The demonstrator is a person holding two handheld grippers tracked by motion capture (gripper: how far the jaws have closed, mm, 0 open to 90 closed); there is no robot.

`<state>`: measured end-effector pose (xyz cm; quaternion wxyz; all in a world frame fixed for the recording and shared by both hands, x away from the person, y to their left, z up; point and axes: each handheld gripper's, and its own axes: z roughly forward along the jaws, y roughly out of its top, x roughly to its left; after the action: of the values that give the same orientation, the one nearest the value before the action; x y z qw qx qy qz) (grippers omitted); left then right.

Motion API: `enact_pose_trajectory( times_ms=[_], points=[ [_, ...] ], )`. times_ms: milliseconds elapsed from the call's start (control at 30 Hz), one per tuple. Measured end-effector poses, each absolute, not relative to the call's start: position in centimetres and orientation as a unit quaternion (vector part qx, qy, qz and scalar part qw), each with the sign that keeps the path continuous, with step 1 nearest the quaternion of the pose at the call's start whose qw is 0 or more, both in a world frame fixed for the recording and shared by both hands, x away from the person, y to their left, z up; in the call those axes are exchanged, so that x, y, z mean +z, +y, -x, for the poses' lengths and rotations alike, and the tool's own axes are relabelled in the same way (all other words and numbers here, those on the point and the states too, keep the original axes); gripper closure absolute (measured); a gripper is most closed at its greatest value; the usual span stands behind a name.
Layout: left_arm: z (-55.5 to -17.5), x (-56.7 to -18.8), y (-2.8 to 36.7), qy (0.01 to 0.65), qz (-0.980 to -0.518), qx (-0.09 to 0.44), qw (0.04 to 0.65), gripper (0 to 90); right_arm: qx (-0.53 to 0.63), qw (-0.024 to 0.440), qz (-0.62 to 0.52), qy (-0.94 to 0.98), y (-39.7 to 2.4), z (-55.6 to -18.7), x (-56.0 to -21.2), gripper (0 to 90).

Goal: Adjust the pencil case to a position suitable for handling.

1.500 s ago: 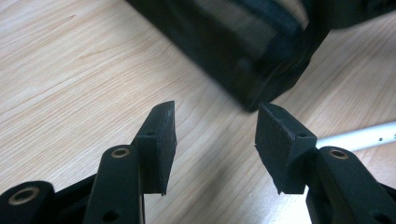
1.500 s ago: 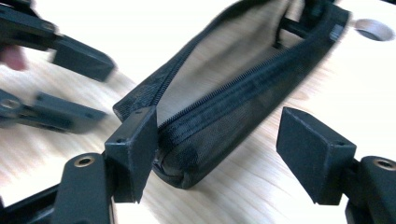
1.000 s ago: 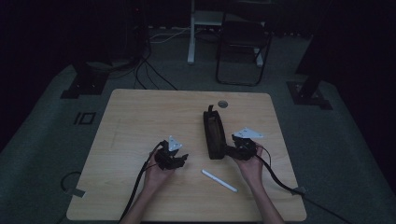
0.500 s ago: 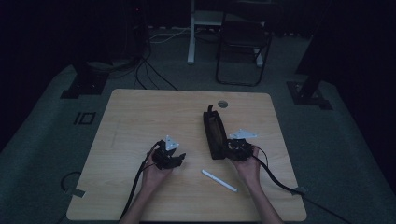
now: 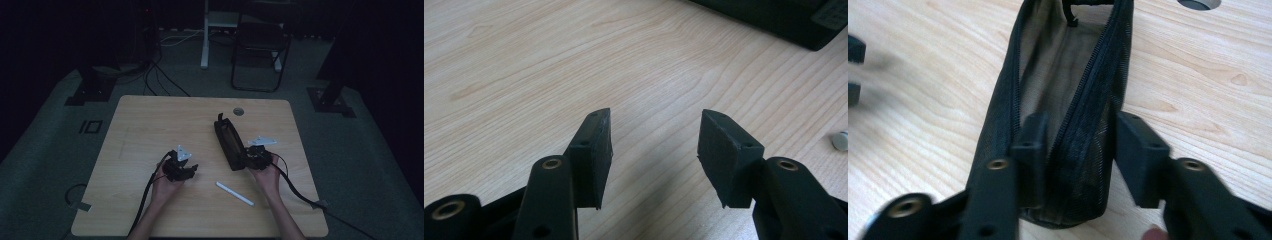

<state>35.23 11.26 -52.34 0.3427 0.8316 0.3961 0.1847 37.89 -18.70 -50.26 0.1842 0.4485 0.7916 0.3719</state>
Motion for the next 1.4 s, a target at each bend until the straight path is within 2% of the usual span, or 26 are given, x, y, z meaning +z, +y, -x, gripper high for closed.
enact_pose_trajectory(
  times_ms=[167,433,767,1200,1400],
  points=[
    [-35.3,-52.2,11.6,0.400,-0.829,0.187,0.344,48.2,0.374,0.184,-0.412,0.810,-19.3,-37.3,-50.2,65.7],
    [-35.4,-52.3,11.6,0.401,-0.829,0.187,0.341,48.1,0.384,0.172,-0.341,0.841,-21.0,-36.1,-50.3,66.2],
    [-35.5,-52.4,11.8,0.406,-0.828,0.187,0.339,48.0,0.399,0.164,-0.339,0.836,-24.2,-35.2,-49.9,57.3],
    [-35.8,-52.0,13.4,0.425,-0.816,0.200,0.338,47.5,0.386,0.180,-0.340,0.839,-24.8,-34.7,-49.5,55.0],
    [-36.1,-51.7,14.9,0.440,-0.811,0.203,0.329,46.9,0.422,0.162,-0.350,0.820,-25.2,-34.1,-48.5,51.5]
  ],
)
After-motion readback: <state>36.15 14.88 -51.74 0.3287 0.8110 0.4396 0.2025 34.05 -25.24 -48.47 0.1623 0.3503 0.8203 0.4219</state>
